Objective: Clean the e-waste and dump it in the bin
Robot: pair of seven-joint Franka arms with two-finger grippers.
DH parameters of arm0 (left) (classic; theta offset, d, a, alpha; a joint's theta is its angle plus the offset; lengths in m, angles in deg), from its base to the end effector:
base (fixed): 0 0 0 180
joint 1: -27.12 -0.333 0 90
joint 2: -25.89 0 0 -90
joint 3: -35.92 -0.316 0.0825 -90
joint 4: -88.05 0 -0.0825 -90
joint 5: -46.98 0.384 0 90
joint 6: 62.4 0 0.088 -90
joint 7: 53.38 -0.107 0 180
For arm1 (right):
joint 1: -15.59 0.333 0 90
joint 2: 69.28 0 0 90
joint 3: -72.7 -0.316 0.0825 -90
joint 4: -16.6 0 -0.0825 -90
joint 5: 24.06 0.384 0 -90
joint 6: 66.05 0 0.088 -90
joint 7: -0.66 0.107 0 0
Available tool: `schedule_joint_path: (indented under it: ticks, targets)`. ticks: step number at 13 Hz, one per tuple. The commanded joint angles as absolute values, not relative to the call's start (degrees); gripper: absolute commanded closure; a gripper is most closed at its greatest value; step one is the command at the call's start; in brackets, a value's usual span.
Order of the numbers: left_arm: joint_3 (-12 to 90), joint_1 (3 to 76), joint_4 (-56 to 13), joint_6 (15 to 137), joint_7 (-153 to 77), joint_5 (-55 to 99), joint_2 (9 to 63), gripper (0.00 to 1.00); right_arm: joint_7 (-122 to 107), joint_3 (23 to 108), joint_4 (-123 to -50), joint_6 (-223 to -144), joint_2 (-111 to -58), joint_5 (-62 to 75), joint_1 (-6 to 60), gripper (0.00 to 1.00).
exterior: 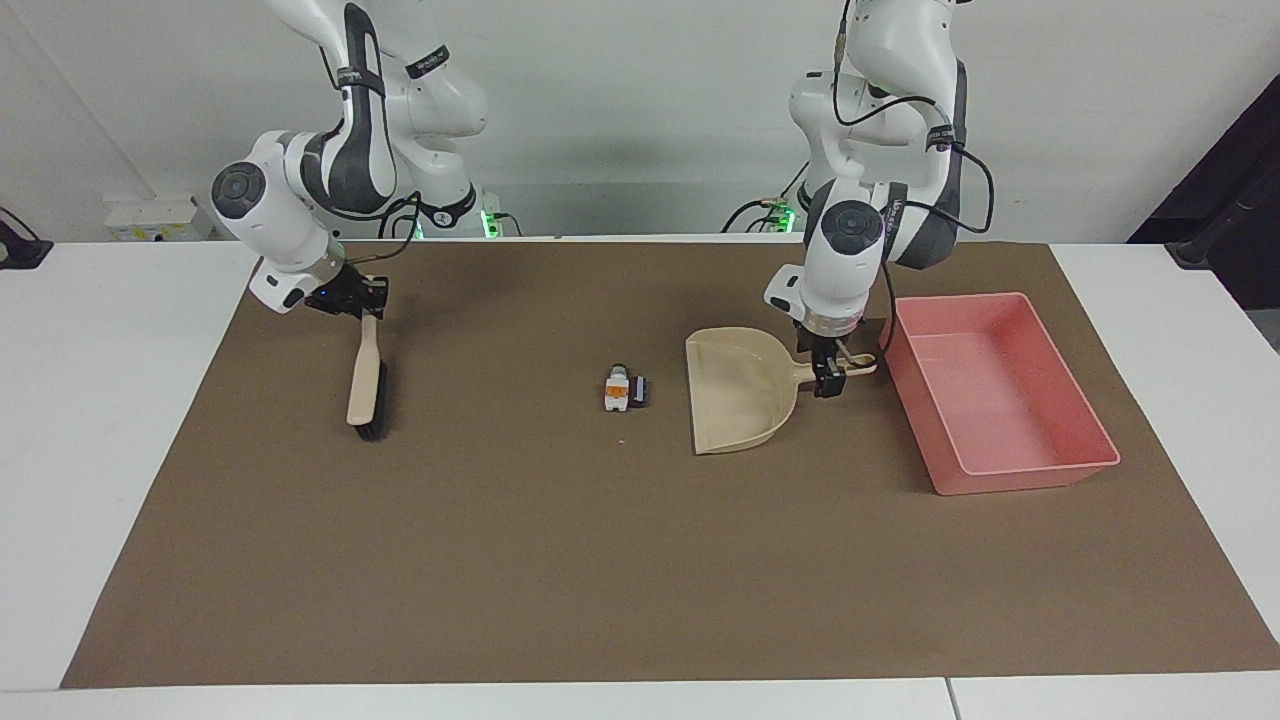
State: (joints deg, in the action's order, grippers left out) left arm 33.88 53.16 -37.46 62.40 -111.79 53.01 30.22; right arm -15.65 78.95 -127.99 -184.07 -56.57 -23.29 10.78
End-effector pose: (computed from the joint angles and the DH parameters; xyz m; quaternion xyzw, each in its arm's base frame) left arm 0.4878 -0.2129 0.3451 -0.7295 0.6812 0.0547 0.0282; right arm 0.4044 -0.0774 0.3390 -0.9915 -0.0444 0.1138 0.0455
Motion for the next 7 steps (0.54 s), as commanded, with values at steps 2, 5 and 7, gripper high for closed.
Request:
schedule_joint_path:
  ticks: [2,5,7]
  targets:
    - [33.11,54.10,-39.13,63.10,-110.42,54.36,28.88,0.49,-16.40,78.67,-128.59,-184.26,-56.27,-22.75,10.49,1.00]
    - [33.02,54.36,-38.61,60.39,-110.69,54.36,28.79,0.85,-15.61,77.19,-119.78,-173.71,-58.45,-22.92,11.71,1.00]
    - [33.02,53.66,-36.51,59.16,-111.30,54.36,29.05,1.00,-7.91,76.04,-111.48,-164.78,-60.40,-23.45,16.71,1.00]
